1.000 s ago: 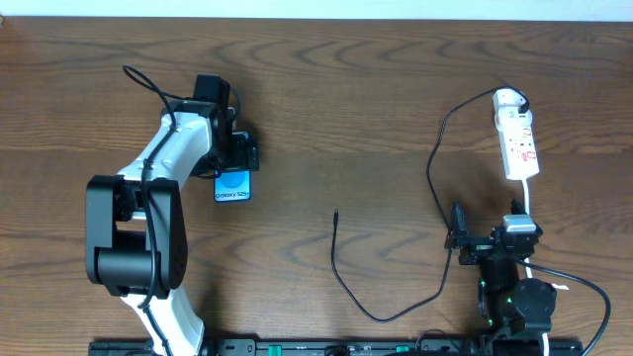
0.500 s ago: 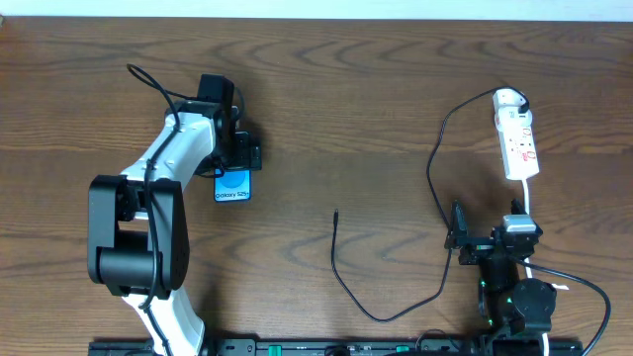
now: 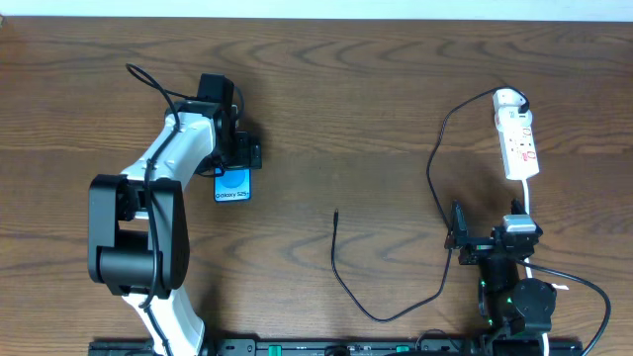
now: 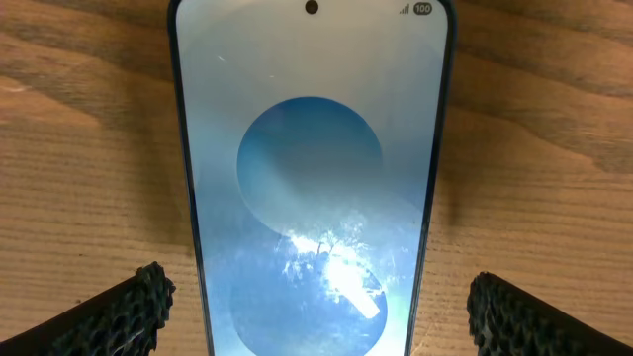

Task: Plug charger to phone and switch on socket
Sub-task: 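Close the left gripper on the phone's long edges, then lift the phone with the left gripper and tilt it upright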

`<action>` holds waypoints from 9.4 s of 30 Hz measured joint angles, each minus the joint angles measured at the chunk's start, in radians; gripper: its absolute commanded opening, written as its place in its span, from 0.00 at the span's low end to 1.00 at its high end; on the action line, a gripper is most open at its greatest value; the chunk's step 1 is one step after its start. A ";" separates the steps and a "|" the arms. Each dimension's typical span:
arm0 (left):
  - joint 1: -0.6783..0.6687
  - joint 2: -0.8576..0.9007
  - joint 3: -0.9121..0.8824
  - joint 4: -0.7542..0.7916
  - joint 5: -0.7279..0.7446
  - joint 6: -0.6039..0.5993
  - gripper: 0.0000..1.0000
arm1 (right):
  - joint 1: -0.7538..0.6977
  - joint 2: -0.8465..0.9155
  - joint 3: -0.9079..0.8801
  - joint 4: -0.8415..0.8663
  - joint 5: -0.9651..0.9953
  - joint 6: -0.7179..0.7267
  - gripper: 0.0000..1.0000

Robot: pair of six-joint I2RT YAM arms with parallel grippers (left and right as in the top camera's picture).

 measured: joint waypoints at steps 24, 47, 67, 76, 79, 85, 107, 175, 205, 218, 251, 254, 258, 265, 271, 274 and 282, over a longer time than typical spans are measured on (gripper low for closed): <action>-0.002 0.055 0.003 0.003 -0.011 -0.011 0.98 | 0.000 0.000 0.000 0.000 0.000 0.000 0.99; -0.002 0.055 0.003 0.004 -0.011 -0.011 0.98 | 0.000 0.000 0.000 0.000 0.000 0.000 0.99; -0.002 0.055 0.003 0.007 -0.011 -0.011 0.97 | 0.000 0.000 0.000 0.000 0.000 0.000 0.99; -0.002 0.055 0.003 0.017 -0.012 -0.014 0.97 | 0.000 0.000 0.000 0.000 0.000 0.000 0.99; -0.002 0.055 0.003 0.023 -0.018 -0.014 0.96 | 0.000 0.000 0.000 0.000 0.000 0.000 0.99; -0.002 0.056 0.003 0.024 -0.023 -0.011 0.96 | 0.000 0.000 0.000 0.000 0.000 0.000 0.99; -0.002 0.056 0.003 0.024 -0.023 0.016 0.93 | 0.000 0.000 0.000 0.000 0.000 0.000 0.99; -0.002 0.056 0.003 0.026 -0.024 0.017 0.77 | 0.000 0.000 0.000 0.000 0.000 0.000 0.99; -0.002 0.056 0.003 0.026 -0.024 0.020 0.29 | 0.000 0.000 0.000 0.000 0.000 0.000 0.99; -0.002 0.056 0.003 0.026 -0.024 0.020 0.07 | 0.000 0.000 0.000 0.000 0.000 0.000 0.99; -0.002 0.055 0.003 0.026 -0.024 0.020 0.07 | 0.000 0.000 0.000 0.000 0.000 0.000 0.99; -0.002 0.054 0.003 0.026 -0.024 0.020 0.07 | 0.000 0.000 0.000 0.000 0.000 0.000 0.99; -0.002 0.053 0.003 0.026 -0.024 0.020 0.07 | 0.000 0.000 0.000 0.000 0.000 0.000 0.99; -0.002 0.053 0.003 0.026 -0.024 0.020 0.07 | 0.000 0.000 0.000 0.000 0.000 0.000 0.99; -0.002 0.052 0.003 0.026 -0.024 0.020 0.07 | 0.000 0.000 0.000 0.000 0.000 0.000 0.99; -0.002 0.052 0.003 0.026 -0.024 0.020 0.07 | 0.000 0.000 0.000 0.000 0.000 0.000 0.99; -0.002 0.045 0.003 0.026 -0.026 0.020 0.07 | 0.000 0.000 0.000 0.000 0.000 0.000 0.99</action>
